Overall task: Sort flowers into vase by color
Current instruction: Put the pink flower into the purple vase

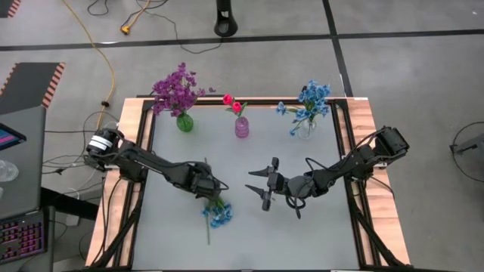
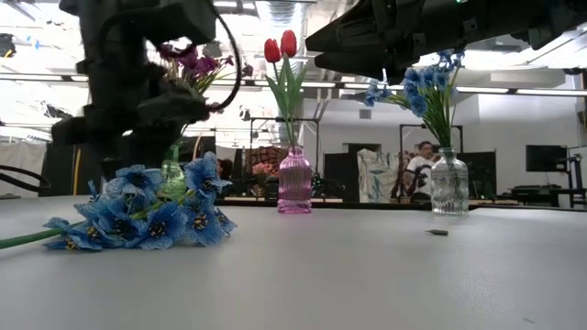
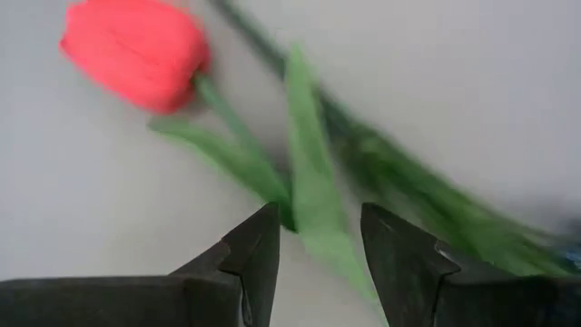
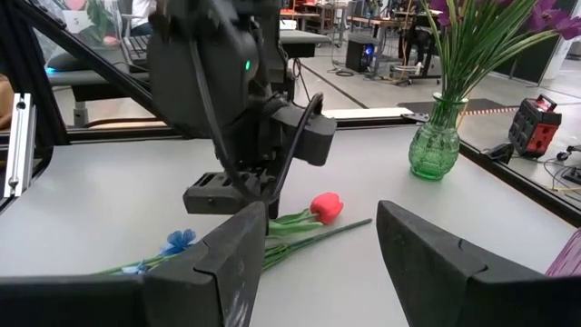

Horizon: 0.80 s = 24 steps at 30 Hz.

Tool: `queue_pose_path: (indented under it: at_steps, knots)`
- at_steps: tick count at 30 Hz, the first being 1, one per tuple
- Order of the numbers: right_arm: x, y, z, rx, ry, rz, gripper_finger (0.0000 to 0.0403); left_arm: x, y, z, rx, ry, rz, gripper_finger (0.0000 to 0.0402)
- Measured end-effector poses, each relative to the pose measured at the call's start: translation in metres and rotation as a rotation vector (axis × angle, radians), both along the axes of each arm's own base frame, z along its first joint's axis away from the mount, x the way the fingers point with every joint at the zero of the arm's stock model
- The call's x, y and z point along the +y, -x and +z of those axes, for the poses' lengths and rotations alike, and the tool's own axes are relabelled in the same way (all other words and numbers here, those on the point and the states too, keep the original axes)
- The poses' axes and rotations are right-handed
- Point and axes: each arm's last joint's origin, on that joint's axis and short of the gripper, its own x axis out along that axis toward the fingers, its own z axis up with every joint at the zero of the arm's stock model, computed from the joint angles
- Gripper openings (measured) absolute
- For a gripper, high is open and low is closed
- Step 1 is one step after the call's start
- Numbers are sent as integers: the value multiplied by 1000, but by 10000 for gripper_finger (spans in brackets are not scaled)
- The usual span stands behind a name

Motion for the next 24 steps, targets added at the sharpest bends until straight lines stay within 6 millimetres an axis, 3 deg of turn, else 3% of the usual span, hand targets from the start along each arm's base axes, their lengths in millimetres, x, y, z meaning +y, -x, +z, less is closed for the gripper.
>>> queue_pose_path:
  at_steps: [6,14,24]
  knots:
    - [0,0,0,0,0,0,240,-1,13,-18,25,22,44,144]
    - [0,0,0,0,0,0,240,-1,15,-20,18,21,41,137]
    - [0,0,0,0,0,0,240,0,15,-21,20,3,37,42]
